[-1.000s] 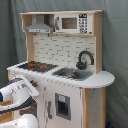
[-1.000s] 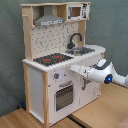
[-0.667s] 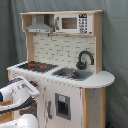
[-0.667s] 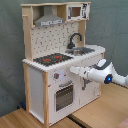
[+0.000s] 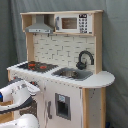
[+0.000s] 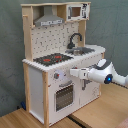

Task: Play with the kitchen

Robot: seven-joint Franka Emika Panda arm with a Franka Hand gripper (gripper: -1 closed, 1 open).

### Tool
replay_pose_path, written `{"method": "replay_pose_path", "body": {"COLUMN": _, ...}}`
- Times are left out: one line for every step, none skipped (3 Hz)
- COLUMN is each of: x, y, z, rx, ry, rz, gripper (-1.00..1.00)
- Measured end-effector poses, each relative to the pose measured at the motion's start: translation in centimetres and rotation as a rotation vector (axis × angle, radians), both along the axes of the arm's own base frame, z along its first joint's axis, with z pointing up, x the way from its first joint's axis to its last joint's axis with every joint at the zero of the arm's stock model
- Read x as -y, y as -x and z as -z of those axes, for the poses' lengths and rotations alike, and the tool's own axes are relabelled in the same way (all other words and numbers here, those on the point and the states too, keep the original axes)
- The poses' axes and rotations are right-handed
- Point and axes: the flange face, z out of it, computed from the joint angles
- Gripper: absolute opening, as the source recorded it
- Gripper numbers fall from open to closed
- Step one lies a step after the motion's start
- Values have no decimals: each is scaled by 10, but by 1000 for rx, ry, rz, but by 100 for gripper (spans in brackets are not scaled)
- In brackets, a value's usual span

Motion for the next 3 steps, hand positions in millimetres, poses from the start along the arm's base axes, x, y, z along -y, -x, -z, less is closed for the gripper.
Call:
{"method": "replay_pose_path", "body": {"x": 0, "y": 0, "z": 0, "rx": -3, "ry": 104, "rz": -8, "gripper": -100}}
{"method": "replay_pose_path", "body": {"x": 1, "y": 0, "z": 0, "rx": -7, "ry": 208, "rz": -16, "gripper": -100}}
{"method": "replay_pose_path", "body": {"x": 0, "y": 0, "z": 0, "rx": -23, "ry": 275, "rz": -26, "gripper": -100}}
